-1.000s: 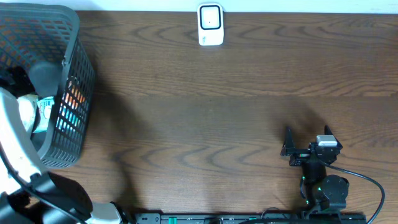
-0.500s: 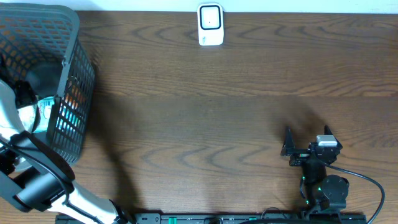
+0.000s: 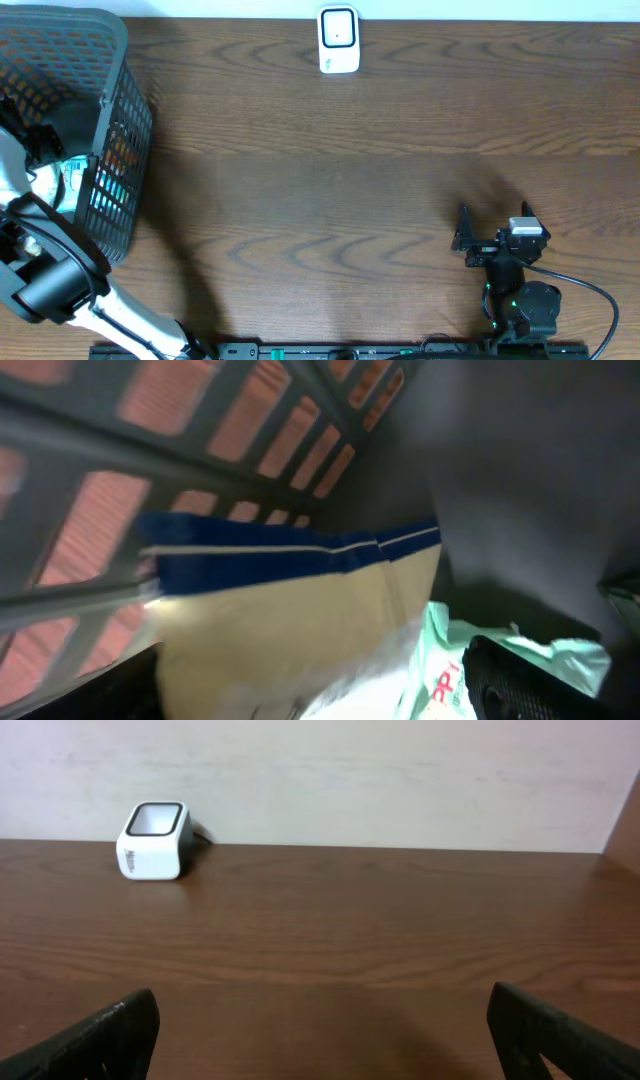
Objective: Scan the item barcode
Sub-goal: 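Reach the left gripper into the grey basket and grasp a yellow snack bag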
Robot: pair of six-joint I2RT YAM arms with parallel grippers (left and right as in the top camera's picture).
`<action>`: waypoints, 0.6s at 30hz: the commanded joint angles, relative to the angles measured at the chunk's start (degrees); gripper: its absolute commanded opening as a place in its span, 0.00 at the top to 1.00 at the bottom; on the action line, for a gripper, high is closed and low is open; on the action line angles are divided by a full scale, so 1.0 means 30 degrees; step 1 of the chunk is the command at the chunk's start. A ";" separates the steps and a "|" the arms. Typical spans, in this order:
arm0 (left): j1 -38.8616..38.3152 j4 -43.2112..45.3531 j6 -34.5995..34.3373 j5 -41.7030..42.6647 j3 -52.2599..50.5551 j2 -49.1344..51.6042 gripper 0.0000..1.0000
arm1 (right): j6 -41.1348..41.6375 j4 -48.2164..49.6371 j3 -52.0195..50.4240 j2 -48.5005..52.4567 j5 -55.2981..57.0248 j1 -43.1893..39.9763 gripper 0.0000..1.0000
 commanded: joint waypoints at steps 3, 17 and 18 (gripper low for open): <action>0.0058 0.0714 0.0255 -0.0430 0.0175 0.0590 0.15 | 0.0262 -0.0080 -0.0029 -0.0022 0.0022 -0.0044 0.01; 0.0131 0.0444 0.0240 -0.0357 0.0117 0.0619 0.24 | 0.0270 -0.0080 -0.0029 -0.0022 0.0022 -0.0044 0.01; 0.0131 0.0401 0.0233 -0.0240 0.0117 0.0619 0.24 | 0.0262 -0.0080 -0.0029 -0.0029 0.0022 -0.0044 0.01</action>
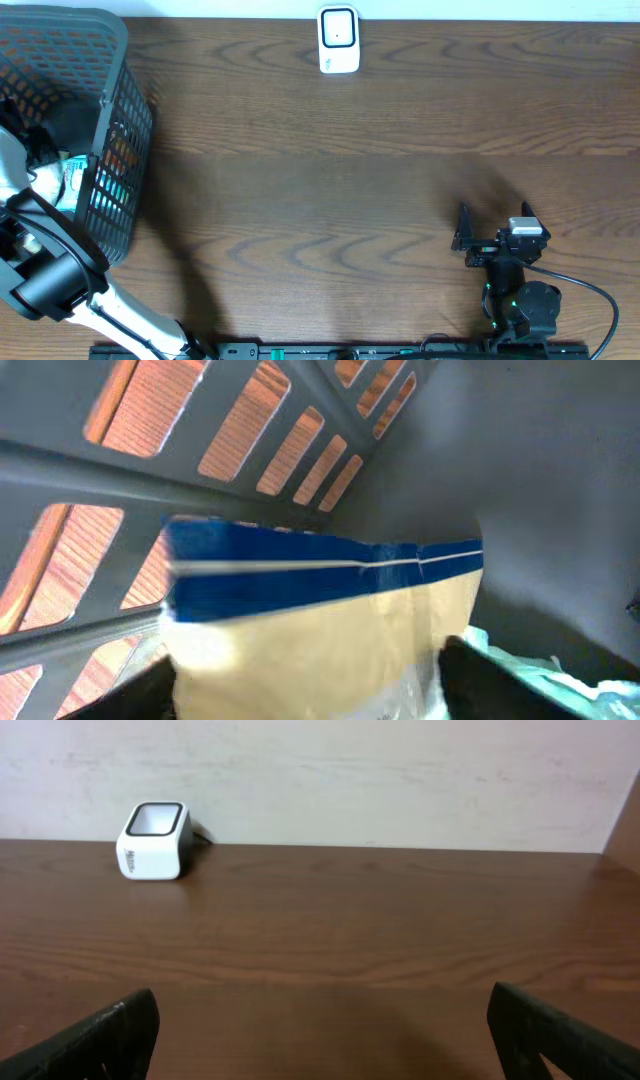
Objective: Scan the item barcode
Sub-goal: 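Reach the left gripper into the grey basket and grasp a yellow snack bag, then lift the yellow snack bag out and lower it onto the table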
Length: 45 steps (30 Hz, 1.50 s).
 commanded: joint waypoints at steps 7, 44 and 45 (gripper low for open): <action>0.0080 -0.0831 -0.0029 0.0117 0.0117 0.0503 0.68 | 0.0262 -0.0080 -0.0029 -0.0029 0.0022 -0.0044 0.01; -0.6098 0.7257 -1.7755 1.1271 0.0138 -1.8068 0.93 | 0.0262 -0.0080 -0.0029 -0.0022 0.0022 -0.0044 0.01; -0.6921 0.7038 -1.7741 1.1256 0.0138 -1.8010 0.93 | 0.0262 -0.0080 -0.0029 -0.0029 0.0022 -0.0044 0.01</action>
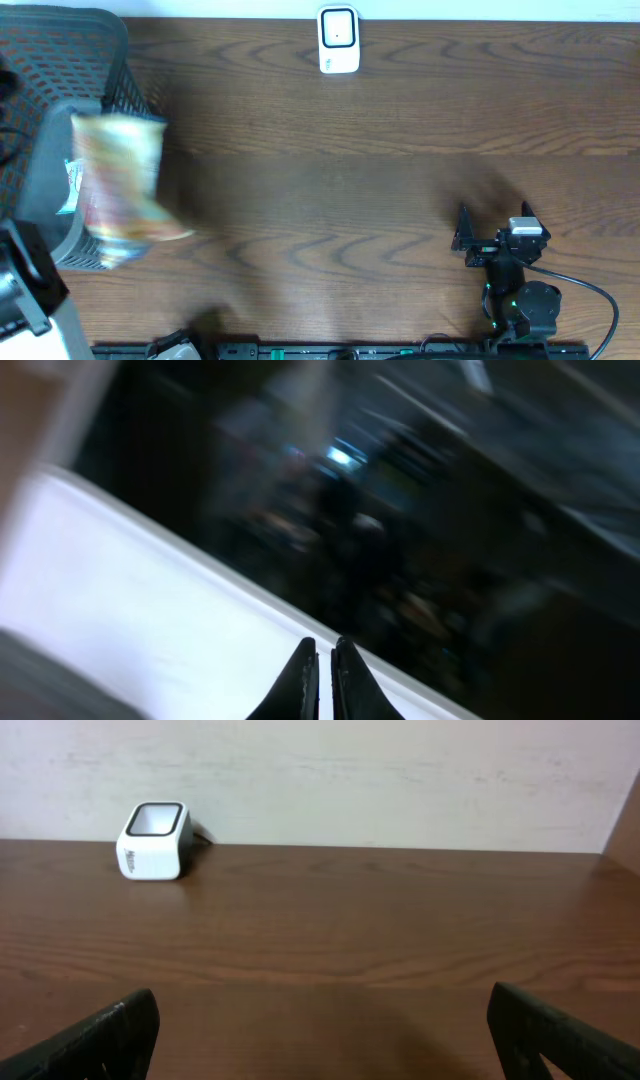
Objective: Scan the item barcode
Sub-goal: 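Lift the yellow snack bag out and lower it onto the table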
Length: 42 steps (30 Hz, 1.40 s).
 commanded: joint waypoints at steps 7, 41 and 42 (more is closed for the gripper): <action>-0.5071 -0.1151 0.0707 0.1362 0.0262 0.1348 0.92 | 0.0262 -0.0080 -0.0029 -0.0029 0.0022 -0.0044 0.01; -2.0582 -2.3882 0.4532 -0.0758 -0.2863 1.2152 0.02 | 0.0270 -0.0080 -0.0029 -0.0022 0.0022 -0.0044 0.01; -2.0815 -2.3023 0.4102 -0.0415 -0.3322 1.2152 0.02 | 0.0270 -0.0080 -0.0029 -0.0029 0.0022 -0.0044 0.01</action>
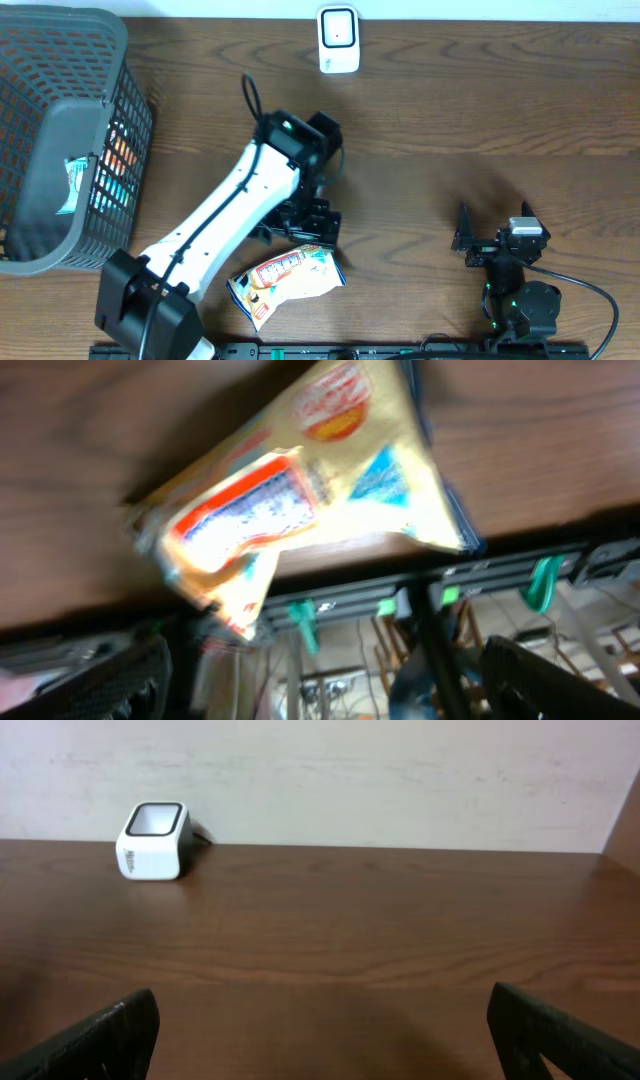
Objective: Scan the item barcode
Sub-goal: 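Lift the yellow snack bag out and lower it onto the table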
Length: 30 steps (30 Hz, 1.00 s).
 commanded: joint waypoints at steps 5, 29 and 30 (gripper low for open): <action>-0.1887 0.4991 -0.3271 0.0874 -0.3286 0.0036 0.02 | 0.0270 -0.0080 -0.0029 -0.0029 0.0022 -0.0044 0.01; -0.4109 0.8021 -0.5530 -0.2492 -0.7927 0.0044 0.02 | 0.0262 -0.0080 -0.0029 -0.0022 0.0022 -0.0044 0.01; -0.4087 0.7446 -0.5442 -0.2484 -0.7919 0.0044 0.02 | 0.0270 -0.0080 -0.0029 -0.0022 0.0015 -0.0044 0.01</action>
